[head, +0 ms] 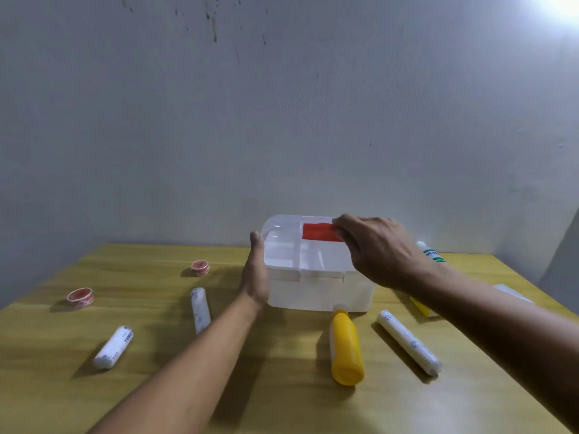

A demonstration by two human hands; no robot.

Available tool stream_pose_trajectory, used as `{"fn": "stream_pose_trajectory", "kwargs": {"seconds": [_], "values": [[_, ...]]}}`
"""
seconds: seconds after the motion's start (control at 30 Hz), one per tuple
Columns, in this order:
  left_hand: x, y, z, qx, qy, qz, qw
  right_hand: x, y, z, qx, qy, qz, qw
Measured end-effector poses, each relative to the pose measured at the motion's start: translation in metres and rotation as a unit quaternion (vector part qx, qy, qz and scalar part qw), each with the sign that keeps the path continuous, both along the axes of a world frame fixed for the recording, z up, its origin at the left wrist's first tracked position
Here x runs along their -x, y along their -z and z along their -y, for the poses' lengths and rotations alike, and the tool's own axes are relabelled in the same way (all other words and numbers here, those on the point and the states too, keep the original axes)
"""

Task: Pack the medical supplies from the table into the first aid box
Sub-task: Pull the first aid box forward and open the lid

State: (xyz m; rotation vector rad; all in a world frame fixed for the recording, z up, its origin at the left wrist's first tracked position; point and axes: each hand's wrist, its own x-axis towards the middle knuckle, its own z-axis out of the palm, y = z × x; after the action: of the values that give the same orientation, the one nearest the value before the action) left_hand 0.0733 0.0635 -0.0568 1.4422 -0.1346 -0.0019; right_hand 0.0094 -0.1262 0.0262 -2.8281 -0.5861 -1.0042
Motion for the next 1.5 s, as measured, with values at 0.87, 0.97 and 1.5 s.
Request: {"fn": "stream_pose_trajectory", "kwargs": {"seconds": [0.87, 0.97, 1.5], "values": [[0.003, -0.029, -0.003, -0.6, -0.006, 0.128, 0.79, -0.111, -0.04, 0.024, 0.023, 0.133, -0.049, 0.99], [0.004, -0.03, -0.003, -0.598, -0.001, 0.137, 0.79, -0.098, -0.038, 0.03, 0.002, 0.134, -0.054, 0.99], [0.055, 0.004, 0.037, -0.54, -0.068, 0.461, 0.701, 0.007, 0.022, 0.103, -0.037, 0.366, -0.326, 0.871]]}}
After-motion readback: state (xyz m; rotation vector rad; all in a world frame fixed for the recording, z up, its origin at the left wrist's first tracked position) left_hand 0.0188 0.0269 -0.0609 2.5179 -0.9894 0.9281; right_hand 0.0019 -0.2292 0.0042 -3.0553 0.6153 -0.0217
